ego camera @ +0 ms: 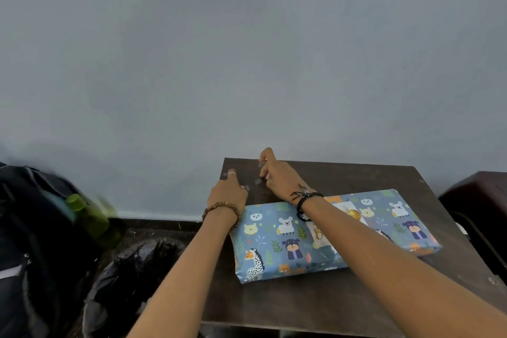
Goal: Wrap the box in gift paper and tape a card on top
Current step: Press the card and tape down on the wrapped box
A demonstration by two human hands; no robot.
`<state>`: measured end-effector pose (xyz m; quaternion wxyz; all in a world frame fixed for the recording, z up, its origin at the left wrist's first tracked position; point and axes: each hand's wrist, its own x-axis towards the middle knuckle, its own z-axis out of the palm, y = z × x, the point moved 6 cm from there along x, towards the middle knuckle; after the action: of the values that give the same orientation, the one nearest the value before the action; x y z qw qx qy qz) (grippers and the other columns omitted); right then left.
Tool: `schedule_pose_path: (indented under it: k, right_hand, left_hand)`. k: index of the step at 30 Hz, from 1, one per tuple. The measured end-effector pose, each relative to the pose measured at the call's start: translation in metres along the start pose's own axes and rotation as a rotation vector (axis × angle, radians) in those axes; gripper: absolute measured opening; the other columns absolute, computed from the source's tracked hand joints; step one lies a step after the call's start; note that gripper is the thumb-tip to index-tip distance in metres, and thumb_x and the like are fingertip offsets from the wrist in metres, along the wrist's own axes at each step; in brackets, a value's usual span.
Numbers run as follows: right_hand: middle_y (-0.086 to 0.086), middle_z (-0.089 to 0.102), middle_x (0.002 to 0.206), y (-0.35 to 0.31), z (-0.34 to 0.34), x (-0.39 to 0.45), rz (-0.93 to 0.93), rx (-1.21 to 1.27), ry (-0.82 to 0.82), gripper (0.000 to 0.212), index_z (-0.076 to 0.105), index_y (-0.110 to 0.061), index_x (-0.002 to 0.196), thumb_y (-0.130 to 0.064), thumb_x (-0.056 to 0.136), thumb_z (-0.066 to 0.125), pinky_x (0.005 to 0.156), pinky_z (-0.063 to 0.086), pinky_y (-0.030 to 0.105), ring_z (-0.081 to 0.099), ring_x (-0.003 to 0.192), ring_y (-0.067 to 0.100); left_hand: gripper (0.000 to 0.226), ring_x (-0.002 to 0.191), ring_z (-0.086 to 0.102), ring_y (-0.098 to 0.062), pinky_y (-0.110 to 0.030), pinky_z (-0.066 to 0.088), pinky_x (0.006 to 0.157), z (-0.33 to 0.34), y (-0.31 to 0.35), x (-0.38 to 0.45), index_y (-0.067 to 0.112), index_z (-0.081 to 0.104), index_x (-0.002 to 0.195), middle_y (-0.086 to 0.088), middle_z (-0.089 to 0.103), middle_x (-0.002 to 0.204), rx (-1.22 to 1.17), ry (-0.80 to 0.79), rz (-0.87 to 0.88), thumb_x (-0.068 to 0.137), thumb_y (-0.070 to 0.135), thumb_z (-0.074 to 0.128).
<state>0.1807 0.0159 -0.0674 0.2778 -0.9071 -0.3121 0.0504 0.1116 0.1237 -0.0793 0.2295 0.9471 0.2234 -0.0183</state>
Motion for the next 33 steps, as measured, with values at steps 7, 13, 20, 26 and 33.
schedule_pose_path:
  k: [7, 13, 20, 26, 33]
  right_hand:
    - [0.009, 0.065, 0.09, -0.001, 0.001, -0.001, -0.026, -0.016, -0.021, 0.039, 0.036, -0.008, 0.112, 0.01, 0.077, 0.04, 0.075, 0.051, 0.041, 0.061, 0.085, 0.028]
    - [0.01, 0.067, 0.091, 0.006, 0.001, 0.004, 0.004, 0.091, 0.012, 0.041, 0.037, -0.007, 0.112, 0.013, 0.077, 0.036, 0.084, 0.05, 0.042, 0.061, 0.092, 0.026]
    - [0.011, 0.065, 0.093, 0.004, 0.001, 0.003, -0.022, 0.057, 0.012, 0.04, 0.036, -0.006, 0.115, 0.011, 0.079, 0.034, 0.082, 0.05, 0.039, 0.061, 0.091, 0.026]
    - [0.007, 0.057, 0.09, 0.01, 0.001, 0.009, 0.028, 0.094, 0.011, 0.04, 0.036, -0.006, 0.115, 0.011, 0.079, 0.039, 0.08, 0.049, 0.038, 0.057, 0.085, 0.024]
    - [0.001, 0.069, 0.084, 0.006, -0.002, 0.014, 0.002, -0.06, 0.047, 0.036, 0.038, -0.014, 0.109, -0.005, 0.082, 0.06, 0.064, 0.047, 0.03, 0.063, 0.077, 0.02]
  left_hand:
    - [0.042, 0.107, 0.053, -0.036, -0.038, 0.044, 0.082, -0.004, 0.005, -0.002, 0.005, 0.032, 0.133, -0.02, 0.054, 0.117, 0.083, -0.007, 0.025, 0.096, 0.021, 0.041]
    - [0.042, 0.109, 0.052, -0.036, -0.04, 0.044, 0.086, -0.004, 0.006, -0.003, 0.005, 0.031, 0.135, -0.02, 0.052, 0.12, 0.108, -0.019, 0.04, 0.097, 0.021, 0.039]
    - [0.04, 0.108, 0.052, -0.036, -0.038, 0.044, 0.085, -0.005, 0.007, -0.004, 0.004, 0.03, 0.134, -0.021, 0.053, 0.12, 0.123, -0.02, 0.045, 0.097, 0.018, 0.037]
    - [0.039, 0.107, 0.053, -0.036, -0.039, 0.044, 0.085, -0.004, 0.006, -0.002, 0.005, 0.032, 0.133, -0.021, 0.053, 0.118, 0.111, -0.015, 0.053, 0.097, 0.021, 0.036]
    - [0.039, 0.107, 0.053, -0.036, -0.039, 0.044, 0.086, -0.004, 0.007, -0.003, 0.005, 0.032, 0.134, -0.021, 0.055, 0.117, 0.104, -0.004, 0.066, 0.099, 0.024, 0.034]
